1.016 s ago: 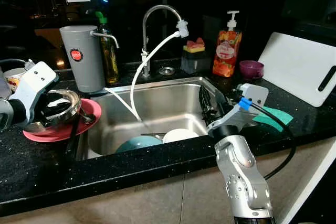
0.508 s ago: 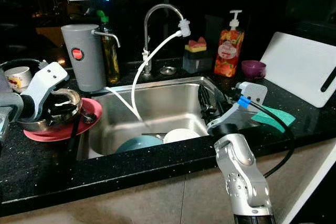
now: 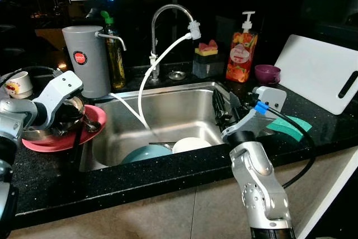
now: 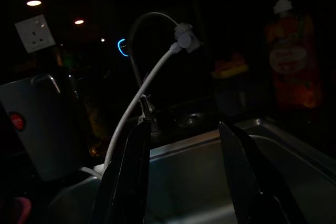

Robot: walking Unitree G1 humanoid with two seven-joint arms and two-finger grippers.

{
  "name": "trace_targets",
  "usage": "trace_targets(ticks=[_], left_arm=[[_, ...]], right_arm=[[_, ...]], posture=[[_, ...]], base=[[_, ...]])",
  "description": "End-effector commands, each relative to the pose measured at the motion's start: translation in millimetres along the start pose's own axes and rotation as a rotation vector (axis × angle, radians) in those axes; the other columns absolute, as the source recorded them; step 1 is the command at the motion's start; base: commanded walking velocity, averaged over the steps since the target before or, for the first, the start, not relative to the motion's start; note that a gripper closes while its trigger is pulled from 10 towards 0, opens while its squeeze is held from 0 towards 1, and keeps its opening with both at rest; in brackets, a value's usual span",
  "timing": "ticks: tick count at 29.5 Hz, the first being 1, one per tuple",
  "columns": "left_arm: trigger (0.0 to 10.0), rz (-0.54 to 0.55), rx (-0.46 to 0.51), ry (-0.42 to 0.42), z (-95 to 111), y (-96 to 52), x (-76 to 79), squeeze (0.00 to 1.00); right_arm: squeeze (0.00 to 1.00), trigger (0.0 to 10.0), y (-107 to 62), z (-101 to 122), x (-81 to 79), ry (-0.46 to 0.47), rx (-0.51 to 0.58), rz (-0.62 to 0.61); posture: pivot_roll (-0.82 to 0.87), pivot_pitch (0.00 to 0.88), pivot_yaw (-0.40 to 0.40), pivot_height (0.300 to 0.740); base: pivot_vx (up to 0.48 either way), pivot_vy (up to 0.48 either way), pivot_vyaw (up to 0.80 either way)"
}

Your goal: Kitchen organization

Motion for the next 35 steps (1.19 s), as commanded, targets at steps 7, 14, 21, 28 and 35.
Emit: trace_targets(ticks=[7,14,21,28,35], left_arm=[[10.0,0.009,-0.039,0.011,-4,5.1,0.1,0.0],[10.0,0.05,-0.033,0.004,-1,2.0,-8.7,0.0],[10.0,0.09,0.022,-0.045,9,-8.6,-24.3,0.0],[10.0,0.094,0.064,-0.063,14,-12.7,-28.5,1.0],[10.0,0.073,0.05,-0.067,13,-14.9,-28.7,1.0]], right_arm=[[0.0,10.0,0.2,-2,-1.9,-0.016,-0.011,0.009],[0.0,10.0,0.3,-2,-2.1,-0.018,-0.011,0.011],[0.0,10.0,0.7,-1,-2.5,-0.019,-0.012,0.016],[0.0,10.0,0.4,-3,-3.4,-0.016,-0.016,0.018],[0.0,10.0,0.7,-4,-4.4,-0.011,-0.019,0.02]], posture=[[0.12,0.001,-0.016,0.74],[0.12,0.0,-0.018,0.74],[0.12,0.0,-0.022,0.74],[0.12,0.002,-0.023,0.74],[0.13,0.009,-0.023,0.74]], base=[[0.0,0.0,0.0],[0.0,0.0,0.0],[0.0,0.0,0.0],[0.0,0.0,0.0],[0.0,0.0,0.0]])
Point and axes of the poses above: a point about 5 cm out from each wrist's last joint towards the gripper, its own y axis pointing out of the wrist towards the gripper, its own z axis along the axis of the wrist's last joint, x = y × z, the point moved 5 cm from there along y, pointing out of the wrist towards the gripper, and after that the axes turned 10 degrees about y, right-handed, at the moved point
